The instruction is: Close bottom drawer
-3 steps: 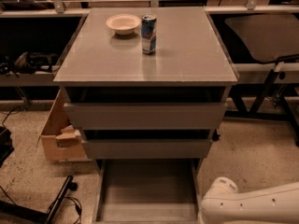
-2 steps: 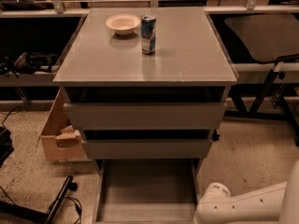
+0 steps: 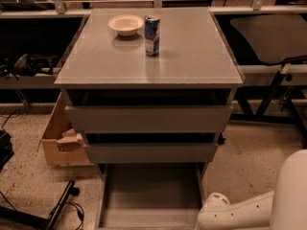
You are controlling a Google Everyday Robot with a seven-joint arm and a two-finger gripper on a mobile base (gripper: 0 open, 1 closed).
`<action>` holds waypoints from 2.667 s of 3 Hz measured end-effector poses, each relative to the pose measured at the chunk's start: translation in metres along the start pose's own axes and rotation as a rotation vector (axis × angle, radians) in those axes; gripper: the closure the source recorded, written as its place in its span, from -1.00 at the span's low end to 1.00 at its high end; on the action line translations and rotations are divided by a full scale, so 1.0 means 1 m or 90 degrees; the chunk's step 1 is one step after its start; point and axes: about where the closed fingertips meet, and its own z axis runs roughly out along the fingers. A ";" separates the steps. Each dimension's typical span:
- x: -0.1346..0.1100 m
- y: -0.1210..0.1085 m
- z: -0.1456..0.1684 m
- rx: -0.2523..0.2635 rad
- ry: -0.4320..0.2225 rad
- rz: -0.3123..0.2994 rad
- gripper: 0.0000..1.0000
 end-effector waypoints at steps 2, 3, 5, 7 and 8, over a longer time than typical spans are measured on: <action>-0.010 0.019 0.034 -0.015 -0.029 -0.005 1.00; -0.028 0.043 0.090 -0.026 -0.094 -0.004 1.00; -0.067 0.043 0.160 0.016 -0.179 -0.029 1.00; -0.101 -0.008 0.150 0.126 -0.207 -0.060 1.00; -0.115 -0.034 0.124 0.194 -0.217 -0.069 1.00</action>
Offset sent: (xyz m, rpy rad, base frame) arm -0.0641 0.0565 -0.0912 0.1656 0.0178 -0.0087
